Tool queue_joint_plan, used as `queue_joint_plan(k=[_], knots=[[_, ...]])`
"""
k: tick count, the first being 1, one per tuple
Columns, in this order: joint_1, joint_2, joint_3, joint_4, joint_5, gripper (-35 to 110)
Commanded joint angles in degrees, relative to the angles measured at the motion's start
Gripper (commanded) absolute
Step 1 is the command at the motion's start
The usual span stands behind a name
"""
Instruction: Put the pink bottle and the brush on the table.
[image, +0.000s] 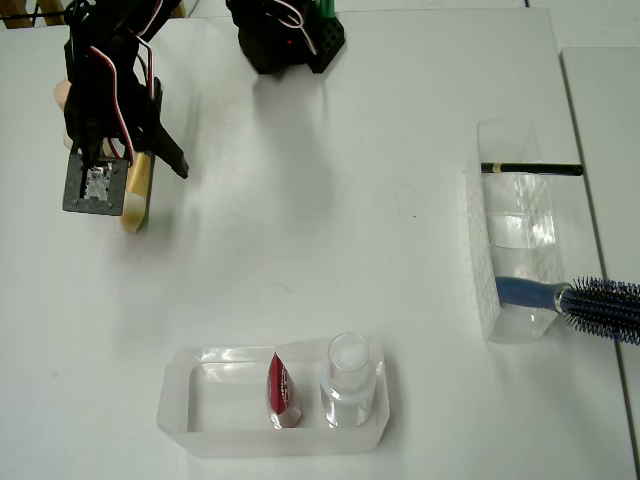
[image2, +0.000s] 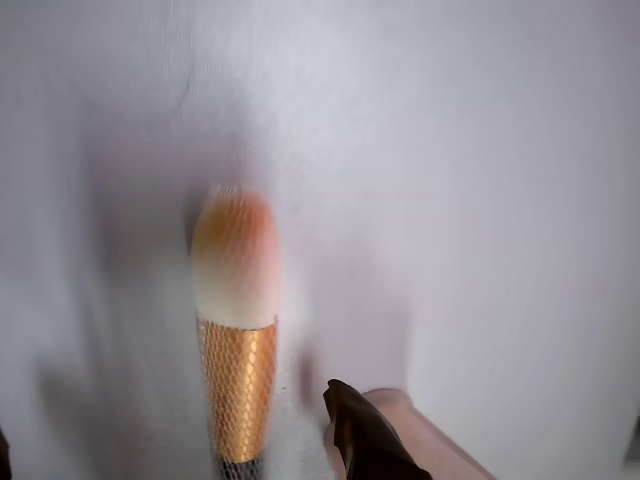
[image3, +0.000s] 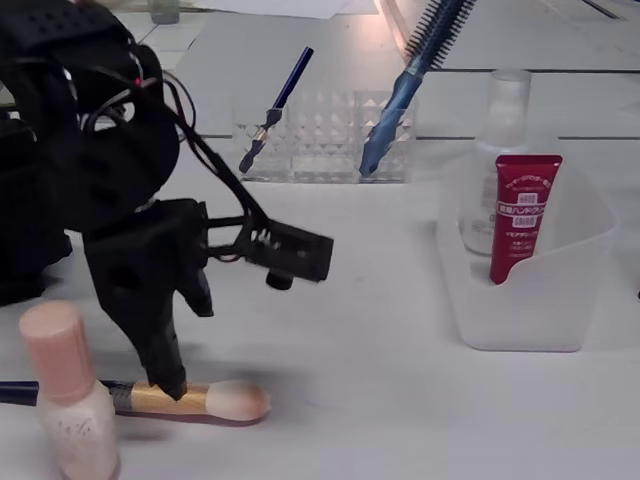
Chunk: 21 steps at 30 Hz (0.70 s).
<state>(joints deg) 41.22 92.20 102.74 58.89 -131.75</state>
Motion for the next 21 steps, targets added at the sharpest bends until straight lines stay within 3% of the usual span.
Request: queue_joint_plan(k=[1, 6, 21], knots=[[0.4, 4.2, -2.3, 0.2, 0.4, 53], [-0.3, 5.9, -3.4, -0.1, 3.6, 58], [-16.7, 19.2, -1.8, 0.9, 59.6, 63]])
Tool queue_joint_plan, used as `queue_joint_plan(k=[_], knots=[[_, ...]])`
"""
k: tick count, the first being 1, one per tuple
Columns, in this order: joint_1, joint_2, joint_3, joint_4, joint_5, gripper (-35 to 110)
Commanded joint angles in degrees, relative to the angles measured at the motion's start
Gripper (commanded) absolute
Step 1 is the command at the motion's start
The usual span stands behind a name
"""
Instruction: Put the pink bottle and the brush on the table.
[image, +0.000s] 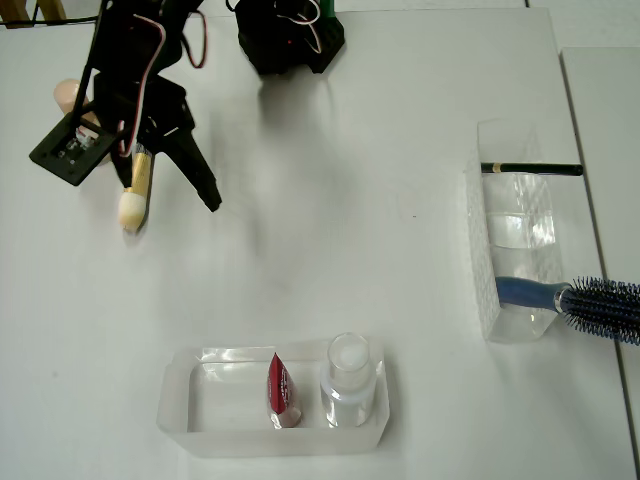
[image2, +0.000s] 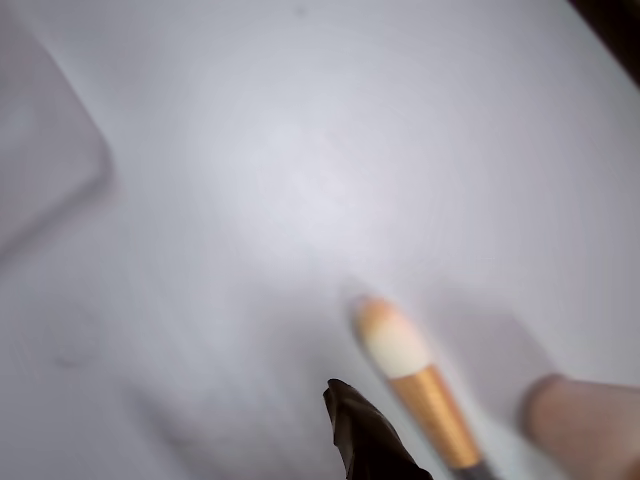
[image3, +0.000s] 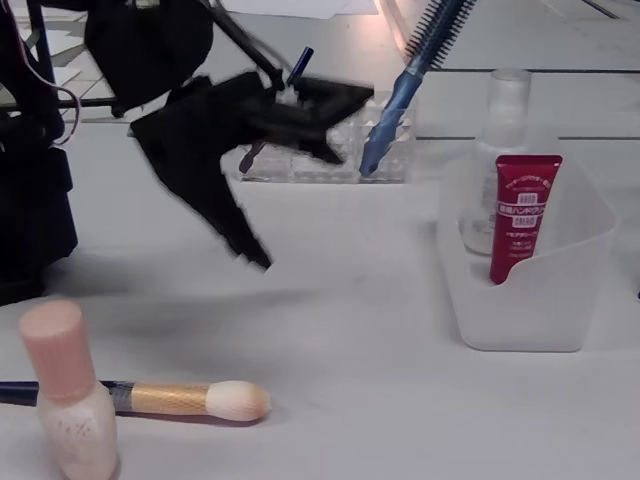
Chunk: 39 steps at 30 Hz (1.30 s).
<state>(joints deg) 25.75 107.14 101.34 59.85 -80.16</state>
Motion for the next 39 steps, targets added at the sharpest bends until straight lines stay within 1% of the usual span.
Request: queue_joint_plan(k=[1, 8, 12, 15, 18, 19, 20, 22, 29, 32, 36, 39], knots=[[-2.2, 4.7, -0.4, -0.6, 11.5, 62], [-8.3, 8.1, -0.3, -5.0, 33.1, 57], [-11.2, 11.1, 2.0, -9.8, 44.3, 47], [-12.7, 14.0, 4.9, -12.0, 49.5, 39], [-14.2, 17.9, 9.7, -16.3, 55.7, 27], [-14.7, 19.1, 11.6, -18.5, 56.1, 21], [-15.0, 20.0, 12.7, -19.4, 56.1, 18], [-15.8, 21.7, 14.7, -20.0, 56.3, 15], [-19.9, 31.1, 24.8, -21.7, 63.3, 0], [-20.5, 36.8, 31.3, -23.6, 64.2, 0], [-21.5, 45.7, 41.0, -23.9, 64.3, 0], [-22.5, 52.1, 47.3, -23.8, 66.5, 0]])
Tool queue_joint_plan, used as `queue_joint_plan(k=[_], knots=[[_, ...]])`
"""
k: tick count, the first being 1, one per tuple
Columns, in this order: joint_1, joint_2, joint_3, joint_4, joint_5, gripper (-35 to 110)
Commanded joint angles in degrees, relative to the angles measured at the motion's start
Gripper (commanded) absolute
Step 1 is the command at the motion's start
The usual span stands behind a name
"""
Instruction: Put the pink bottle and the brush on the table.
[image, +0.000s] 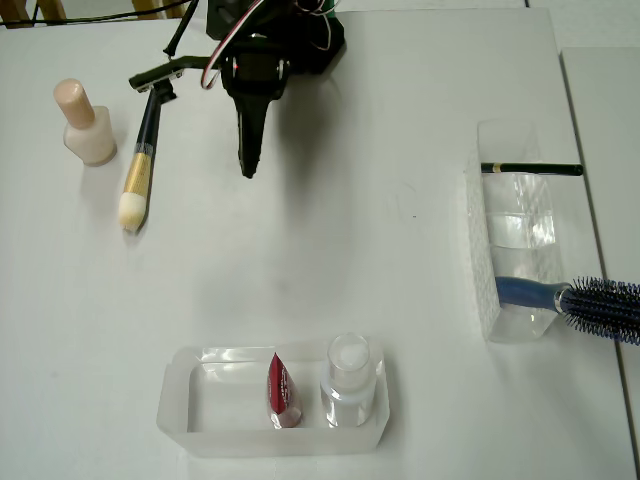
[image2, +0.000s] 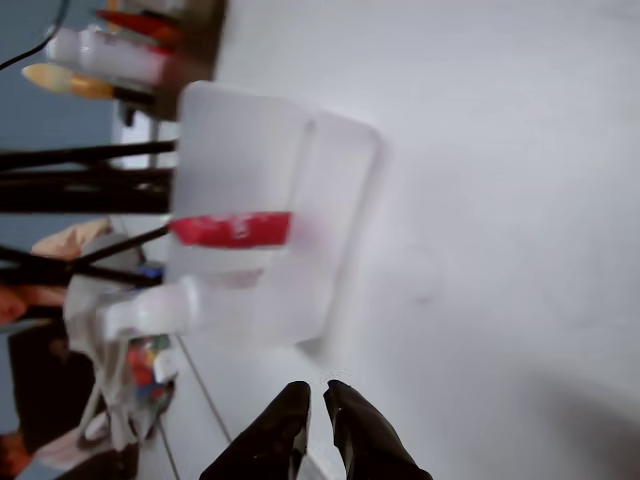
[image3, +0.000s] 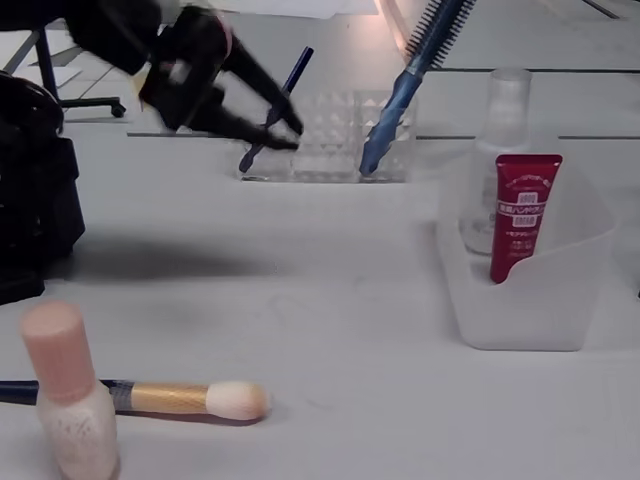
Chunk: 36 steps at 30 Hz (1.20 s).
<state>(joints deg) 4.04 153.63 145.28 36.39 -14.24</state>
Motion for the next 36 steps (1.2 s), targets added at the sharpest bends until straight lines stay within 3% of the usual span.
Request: queue_joint_plan(k=[1, 13, 24, 36], knots=[[-1.1, 7.8, 5.5, -0.4, 1.3, 0], [-1.8, 30.8, 26.9, 7.1, 4.2, 0], [-1.8, 36.1, 29.3, 14.7, 3.8, 0], [-1.8, 36.3, 29.3, 15.0, 4.1, 0]])
